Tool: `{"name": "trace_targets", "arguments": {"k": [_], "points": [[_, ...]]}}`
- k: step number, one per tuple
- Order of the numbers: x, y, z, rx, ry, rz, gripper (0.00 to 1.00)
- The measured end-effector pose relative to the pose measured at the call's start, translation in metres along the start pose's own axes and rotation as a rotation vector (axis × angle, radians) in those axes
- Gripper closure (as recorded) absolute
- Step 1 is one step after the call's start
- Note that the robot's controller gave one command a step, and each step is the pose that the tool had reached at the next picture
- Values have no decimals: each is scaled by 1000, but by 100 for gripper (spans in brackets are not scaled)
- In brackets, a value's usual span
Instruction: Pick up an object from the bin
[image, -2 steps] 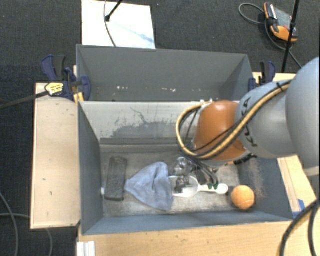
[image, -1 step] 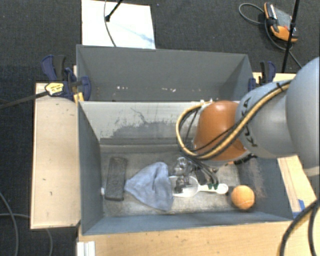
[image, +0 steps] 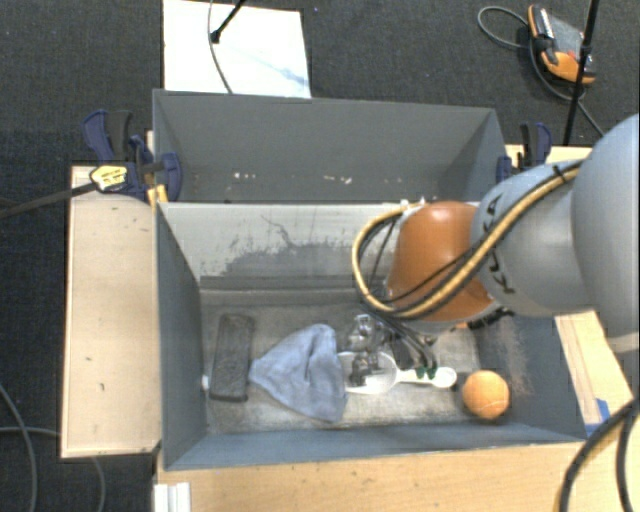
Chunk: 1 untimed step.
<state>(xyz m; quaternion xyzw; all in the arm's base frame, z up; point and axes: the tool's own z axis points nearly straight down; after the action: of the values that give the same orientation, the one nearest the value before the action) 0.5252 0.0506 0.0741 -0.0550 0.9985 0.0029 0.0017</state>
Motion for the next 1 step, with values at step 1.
{"name": "trace_targets", "arguments": {"k": [1], "points": [[0,0,0,0,0,0,100]]}}
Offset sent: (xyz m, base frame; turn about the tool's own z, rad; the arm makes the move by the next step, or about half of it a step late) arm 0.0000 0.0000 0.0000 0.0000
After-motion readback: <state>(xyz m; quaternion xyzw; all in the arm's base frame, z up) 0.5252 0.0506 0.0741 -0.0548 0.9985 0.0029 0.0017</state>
